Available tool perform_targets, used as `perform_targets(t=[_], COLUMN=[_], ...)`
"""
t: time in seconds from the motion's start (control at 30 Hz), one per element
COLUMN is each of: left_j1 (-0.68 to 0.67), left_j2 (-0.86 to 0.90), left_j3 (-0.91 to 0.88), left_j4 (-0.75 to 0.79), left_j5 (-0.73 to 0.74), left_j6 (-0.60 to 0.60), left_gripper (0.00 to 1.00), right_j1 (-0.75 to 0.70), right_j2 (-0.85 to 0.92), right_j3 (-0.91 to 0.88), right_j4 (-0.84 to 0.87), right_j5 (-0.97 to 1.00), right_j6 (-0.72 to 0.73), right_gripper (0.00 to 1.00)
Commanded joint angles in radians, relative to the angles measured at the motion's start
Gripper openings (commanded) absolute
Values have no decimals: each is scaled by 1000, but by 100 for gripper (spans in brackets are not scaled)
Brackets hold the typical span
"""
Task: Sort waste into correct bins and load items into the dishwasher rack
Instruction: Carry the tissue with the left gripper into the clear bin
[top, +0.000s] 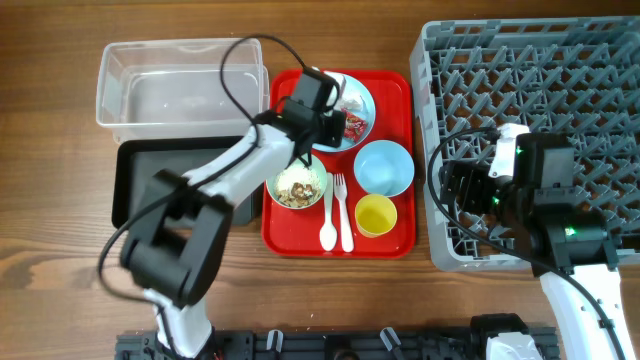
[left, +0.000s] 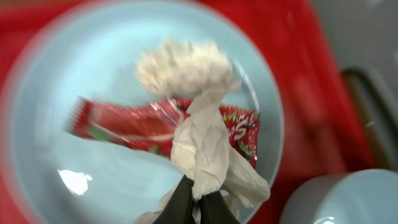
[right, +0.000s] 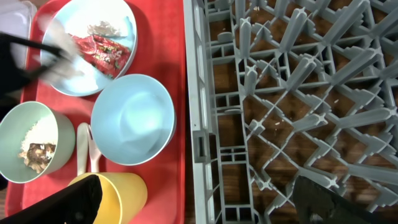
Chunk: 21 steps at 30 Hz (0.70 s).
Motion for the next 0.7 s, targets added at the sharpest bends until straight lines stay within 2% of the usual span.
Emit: perform_targets(t=[0.0, 0.13, 0.37, 0.4, 0.43, 0.57, 0.67], left_j1=[60, 158, 345, 359, 380, 372, 324], left_j2=[-183, -246, -216, -211, -201, -200, -200], left_j3=[18, 18, 18, 18, 18, 18, 18], left_j4=[-15, -29, -72, -77, -83, -64, -31], left_j5=[-100, -167, -167, -167, -165, -83, 4], left_j6=[5, 5, -30, -31, -60, -78, -78], left_gripper=[4, 6, 13, 19, 35, 52, 58], right_j1=[-4, -4, -4, -4, -4, -4, -4], right_j2=[0, 0, 0, 0, 0, 0, 0], right_j3=[20, 20, 20, 20, 20, 20, 20], right_j4=[2, 3, 3, 3, 3, 3, 3], right_j5=[13, 13, 13, 13, 13, 13, 13], right_j6=[-13, -13, -13, -13, -13, -13, -13], right_gripper=[100, 100, 100, 100, 100, 100, 99])
